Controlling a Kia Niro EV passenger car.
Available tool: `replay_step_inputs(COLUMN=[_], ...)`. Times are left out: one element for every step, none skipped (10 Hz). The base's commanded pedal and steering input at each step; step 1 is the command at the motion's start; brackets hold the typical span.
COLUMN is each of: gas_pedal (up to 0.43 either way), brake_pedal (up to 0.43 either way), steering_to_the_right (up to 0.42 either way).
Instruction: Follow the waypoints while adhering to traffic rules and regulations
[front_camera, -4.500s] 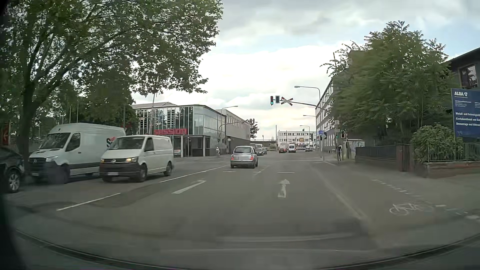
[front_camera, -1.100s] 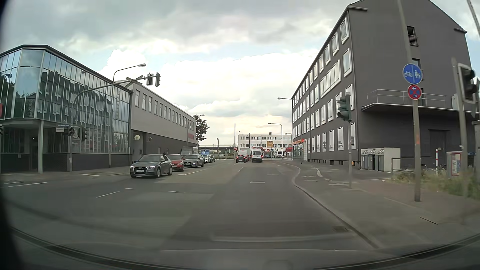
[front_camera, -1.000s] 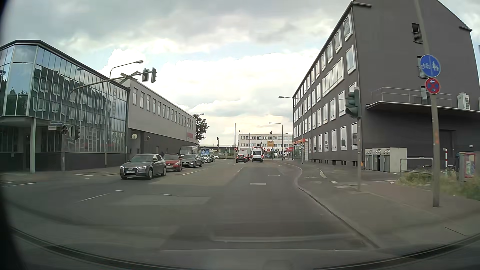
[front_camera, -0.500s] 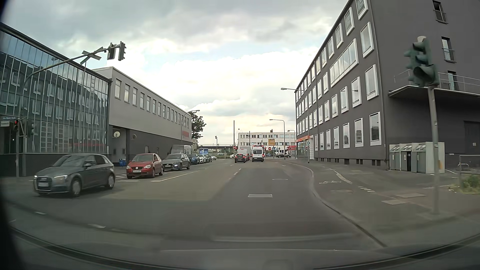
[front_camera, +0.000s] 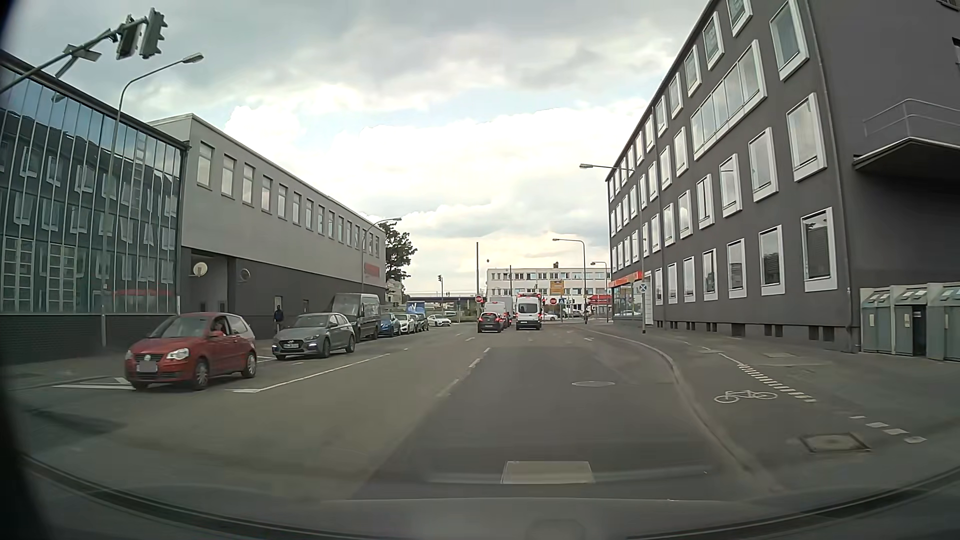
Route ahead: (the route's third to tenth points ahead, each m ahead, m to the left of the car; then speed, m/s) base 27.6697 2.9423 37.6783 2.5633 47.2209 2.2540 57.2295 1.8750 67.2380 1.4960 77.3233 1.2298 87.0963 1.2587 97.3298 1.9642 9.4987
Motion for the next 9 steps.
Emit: replay_step_inputs(gas_pedal=[0.067, 0.067, 0.059, 0.059, 0.028, 0.000, 0.000, 0.000, 0.000], brake_pedal=[0.018, 0.018, 0.018, 0.024, 0.024, 0.024, 0.018, 0.018, 0.024], steering_to_the_right=[-0.057, -0.060, -0.061, -0.060, -0.060, -0.056, -0.054, -0.050, -0.044])
